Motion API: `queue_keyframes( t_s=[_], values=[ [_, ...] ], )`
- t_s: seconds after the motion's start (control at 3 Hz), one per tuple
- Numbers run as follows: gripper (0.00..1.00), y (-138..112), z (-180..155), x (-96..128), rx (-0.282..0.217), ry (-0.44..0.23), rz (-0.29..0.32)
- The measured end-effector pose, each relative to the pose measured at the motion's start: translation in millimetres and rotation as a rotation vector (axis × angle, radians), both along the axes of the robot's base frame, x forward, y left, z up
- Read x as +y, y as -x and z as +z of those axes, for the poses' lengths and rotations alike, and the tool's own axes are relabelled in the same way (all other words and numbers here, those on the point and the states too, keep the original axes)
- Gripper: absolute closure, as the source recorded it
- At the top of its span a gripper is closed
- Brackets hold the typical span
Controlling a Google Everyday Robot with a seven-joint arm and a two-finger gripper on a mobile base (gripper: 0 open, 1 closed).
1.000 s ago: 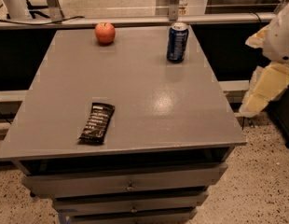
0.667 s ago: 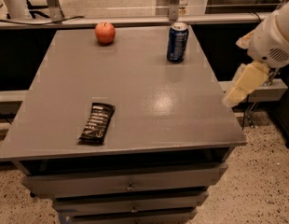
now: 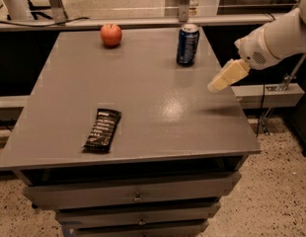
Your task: Move pepsi can near rxbar chocolate
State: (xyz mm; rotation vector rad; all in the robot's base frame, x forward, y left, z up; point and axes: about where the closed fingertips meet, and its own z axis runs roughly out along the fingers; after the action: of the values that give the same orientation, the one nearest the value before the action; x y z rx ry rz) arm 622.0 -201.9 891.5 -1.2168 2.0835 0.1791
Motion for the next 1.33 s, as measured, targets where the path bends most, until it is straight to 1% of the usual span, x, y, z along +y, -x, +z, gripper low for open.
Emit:
queue_keyframes(
  t_s=[0.33, 0.67, 1.0, 1.33],
  values=[
    [0.0, -40.7, -6.3, 11.8, -0.047, -0.15, -0.055],
    [0.0, -73.9, -8.5, 30.0, -0.079, -0.304, -0.091],
    [0.0, -103.9, -7.2, 53.1, -0.121, -0.414, -0.095],
    [0.0, -127.5, -10.9, 70.3, -0.144, -0.476, -0.087]
  ],
)
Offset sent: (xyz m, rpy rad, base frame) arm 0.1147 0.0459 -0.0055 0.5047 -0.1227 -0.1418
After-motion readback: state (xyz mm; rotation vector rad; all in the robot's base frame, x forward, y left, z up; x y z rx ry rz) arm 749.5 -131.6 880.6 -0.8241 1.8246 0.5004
